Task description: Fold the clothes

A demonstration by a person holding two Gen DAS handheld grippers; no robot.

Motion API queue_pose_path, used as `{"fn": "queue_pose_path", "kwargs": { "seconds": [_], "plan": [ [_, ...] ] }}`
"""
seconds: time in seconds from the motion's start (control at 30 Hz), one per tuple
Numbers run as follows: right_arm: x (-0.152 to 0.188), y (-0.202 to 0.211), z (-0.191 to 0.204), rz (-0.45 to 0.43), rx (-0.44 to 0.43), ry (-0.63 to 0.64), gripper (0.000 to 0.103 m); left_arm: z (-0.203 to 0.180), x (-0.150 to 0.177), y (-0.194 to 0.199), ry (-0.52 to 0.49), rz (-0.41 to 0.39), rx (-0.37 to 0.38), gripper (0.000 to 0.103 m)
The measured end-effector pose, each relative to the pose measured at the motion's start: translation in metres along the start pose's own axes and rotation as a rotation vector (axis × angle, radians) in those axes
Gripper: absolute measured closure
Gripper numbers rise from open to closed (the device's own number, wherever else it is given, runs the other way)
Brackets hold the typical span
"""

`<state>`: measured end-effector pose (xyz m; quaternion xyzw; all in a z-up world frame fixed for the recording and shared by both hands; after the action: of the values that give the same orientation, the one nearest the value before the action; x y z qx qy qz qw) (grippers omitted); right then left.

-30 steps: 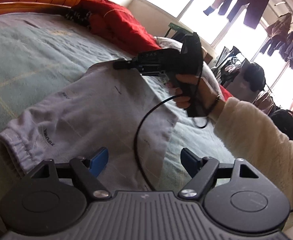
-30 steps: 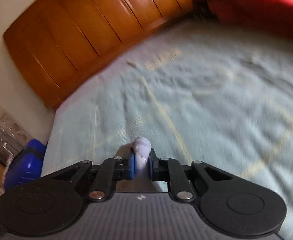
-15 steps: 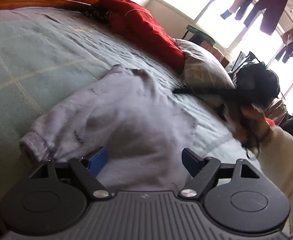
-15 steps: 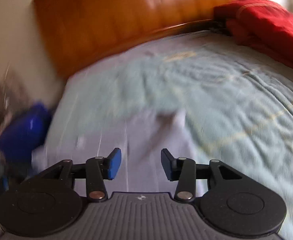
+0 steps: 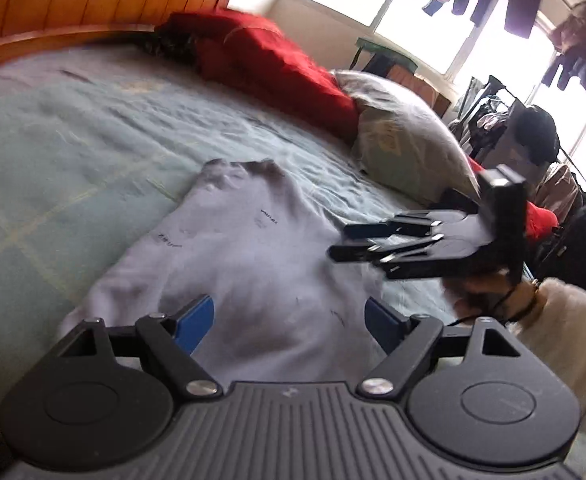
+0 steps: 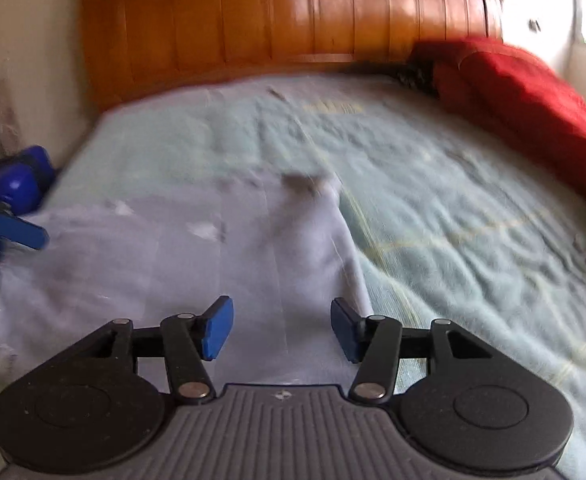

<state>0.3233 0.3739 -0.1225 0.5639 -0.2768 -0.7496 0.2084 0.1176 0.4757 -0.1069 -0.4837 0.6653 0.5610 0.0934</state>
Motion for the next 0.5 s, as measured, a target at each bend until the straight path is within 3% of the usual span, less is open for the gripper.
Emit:
{"fn": "queue_pose_path", "kwargs": {
  "seconds": [0.1,0.27,0.37,0.43,0.5],
  "plan": [
    [0.001,0.002,-0.003,-0.022,0.023,-0.015,0.045,0.012,-0.003,-0.022,0.050,0.116,-0.056,0.024],
    [0.007,0.049,0.018,-0.074,0.050,-0.007,0.036,-0.022,-0.057,-0.016,0.016,0.056,0.014,0.018],
    [0.020,0.067,0.028,-0.058,0.063,-0.021,0.032,-0.044,-0.090,-0.049,0.046,0.083,0.086,0.018],
    [0.029,0.072,0.032,-0.048,0.093,-0.038,0.018,-0.055,-0.107,-0.082,0.066,0.113,0.110,0.018],
    [0.038,0.085,0.038,-0.063,0.118,-0.043,0.013,-0.053,-0.115,-0.115,0.057,0.129,0.054,0.019]
  ]
}}
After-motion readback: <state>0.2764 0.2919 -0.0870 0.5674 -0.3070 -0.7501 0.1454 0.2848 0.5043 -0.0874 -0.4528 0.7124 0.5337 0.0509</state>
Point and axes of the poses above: each gripper's, at about its wrist camera, not at the fingertips, and y roughly against the way its jaws point, z to its left, x to its underside, the point moved 9 cm from there along -y, roughly the way its jaws point, and after that the axes turned 7 degrees about -x, right-handed, at the moved point
